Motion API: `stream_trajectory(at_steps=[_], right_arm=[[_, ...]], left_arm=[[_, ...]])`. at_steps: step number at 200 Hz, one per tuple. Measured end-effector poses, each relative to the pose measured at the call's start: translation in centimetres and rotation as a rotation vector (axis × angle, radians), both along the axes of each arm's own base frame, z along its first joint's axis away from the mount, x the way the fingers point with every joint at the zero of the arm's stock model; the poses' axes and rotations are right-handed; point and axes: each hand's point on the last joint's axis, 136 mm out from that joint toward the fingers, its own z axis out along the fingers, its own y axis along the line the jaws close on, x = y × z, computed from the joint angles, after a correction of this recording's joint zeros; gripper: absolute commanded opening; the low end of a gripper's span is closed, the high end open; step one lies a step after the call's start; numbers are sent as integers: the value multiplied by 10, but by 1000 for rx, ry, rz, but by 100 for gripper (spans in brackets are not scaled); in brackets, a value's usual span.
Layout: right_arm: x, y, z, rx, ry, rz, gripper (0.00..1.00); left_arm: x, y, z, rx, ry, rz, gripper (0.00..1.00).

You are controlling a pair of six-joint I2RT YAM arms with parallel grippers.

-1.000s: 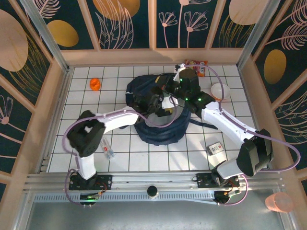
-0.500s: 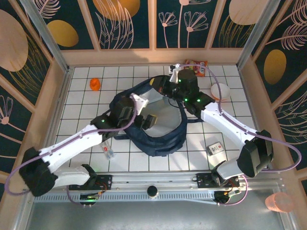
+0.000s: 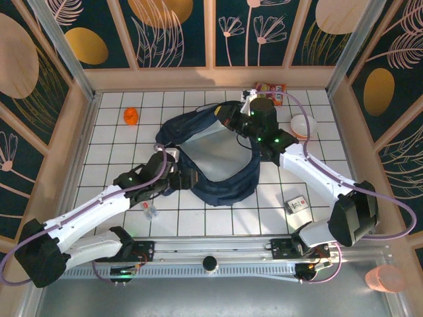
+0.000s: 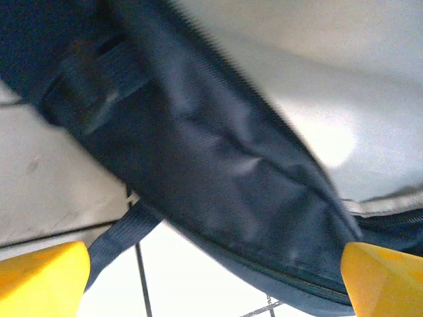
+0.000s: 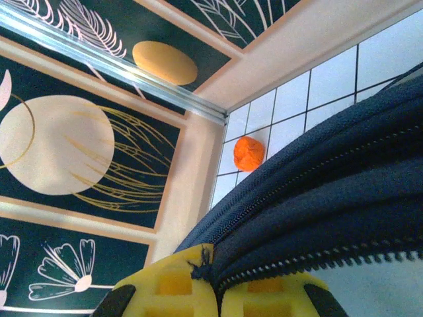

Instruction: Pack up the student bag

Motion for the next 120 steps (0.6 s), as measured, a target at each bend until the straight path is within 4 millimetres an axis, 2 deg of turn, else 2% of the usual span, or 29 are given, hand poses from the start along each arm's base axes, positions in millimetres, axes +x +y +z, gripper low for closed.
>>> stream_trajectory(at_steps=[18, 30, 44, 60, 71, 101, 120], right_arm=[[1, -1, 1, 1, -2, -7, 0], [2, -2, 1, 3, -2, -9, 0], [2, -2, 1, 3, -3, -10, 0], [2, -2, 1, 2, -2, -10, 0], [2, -2, 0, 3, -2, -10, 0], [1, -2, -3, 6, -6, -9, 0], [1, -2, -3, 9, -10, -9, 0]], left_arm=[[7, 26, -9, -18, 76, 160, 99], [10, 46, -14, -25, 122, 281, 94], [7, 60, -18, -43, 160, 383, 90], [-2, 68, -20, -74, 193, 458, 85], [-9, 73, -25, -92, 217, 505, 85], [-36, 92, -54, -73, 328, 631, 84], [-49, 105, -63, -54, 374, 703, 82]])
